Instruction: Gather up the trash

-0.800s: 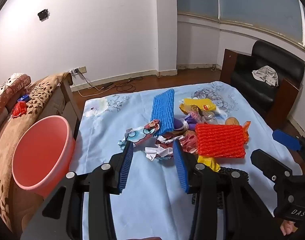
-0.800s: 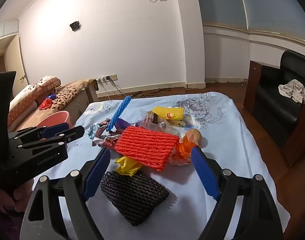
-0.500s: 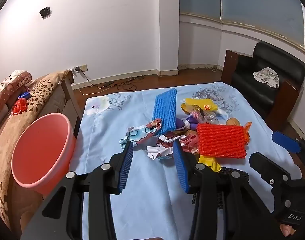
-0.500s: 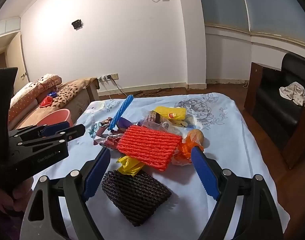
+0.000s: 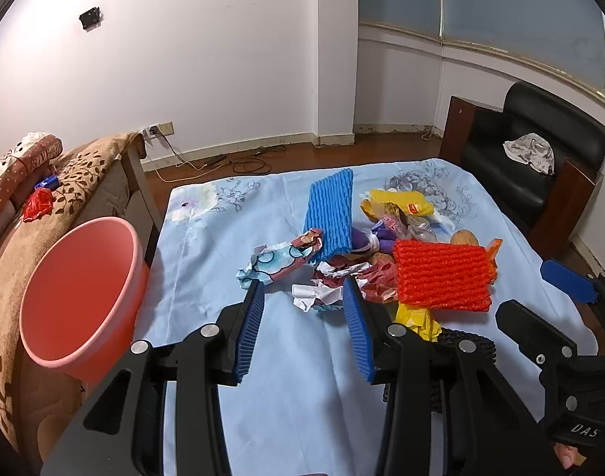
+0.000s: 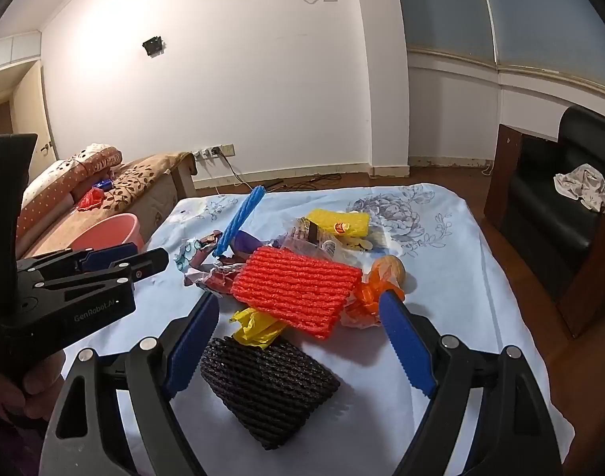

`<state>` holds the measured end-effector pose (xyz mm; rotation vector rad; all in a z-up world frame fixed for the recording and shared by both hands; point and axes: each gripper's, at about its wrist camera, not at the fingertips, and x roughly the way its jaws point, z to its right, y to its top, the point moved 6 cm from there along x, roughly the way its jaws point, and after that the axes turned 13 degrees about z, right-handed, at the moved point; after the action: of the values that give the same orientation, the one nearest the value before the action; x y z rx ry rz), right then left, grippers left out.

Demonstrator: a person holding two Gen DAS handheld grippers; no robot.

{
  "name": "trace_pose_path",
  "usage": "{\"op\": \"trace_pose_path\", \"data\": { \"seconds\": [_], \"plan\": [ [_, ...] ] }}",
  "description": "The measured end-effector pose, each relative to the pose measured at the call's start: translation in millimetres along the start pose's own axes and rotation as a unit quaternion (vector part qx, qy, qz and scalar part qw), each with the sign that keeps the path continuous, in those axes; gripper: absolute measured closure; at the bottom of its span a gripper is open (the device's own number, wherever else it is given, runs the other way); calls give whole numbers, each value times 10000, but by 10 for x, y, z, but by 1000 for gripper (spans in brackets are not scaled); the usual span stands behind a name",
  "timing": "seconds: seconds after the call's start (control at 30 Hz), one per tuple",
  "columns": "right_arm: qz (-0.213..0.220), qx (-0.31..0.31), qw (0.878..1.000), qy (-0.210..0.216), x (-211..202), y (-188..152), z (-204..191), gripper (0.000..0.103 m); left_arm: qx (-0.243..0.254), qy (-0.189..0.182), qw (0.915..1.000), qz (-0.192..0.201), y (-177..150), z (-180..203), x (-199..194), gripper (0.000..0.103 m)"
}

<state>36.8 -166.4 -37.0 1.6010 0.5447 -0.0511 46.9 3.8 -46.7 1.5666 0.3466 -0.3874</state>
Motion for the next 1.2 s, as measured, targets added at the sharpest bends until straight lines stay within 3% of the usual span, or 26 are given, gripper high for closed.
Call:
{"op": "trace_pose_path", "data": {
  "seconds": [1.2],
  "plan": [
    [-157, -65, 9997, -198, 74, -51, 59, 22, -72, -41, 9999, -146, -113, 1, 49, 61]
  ]
}}
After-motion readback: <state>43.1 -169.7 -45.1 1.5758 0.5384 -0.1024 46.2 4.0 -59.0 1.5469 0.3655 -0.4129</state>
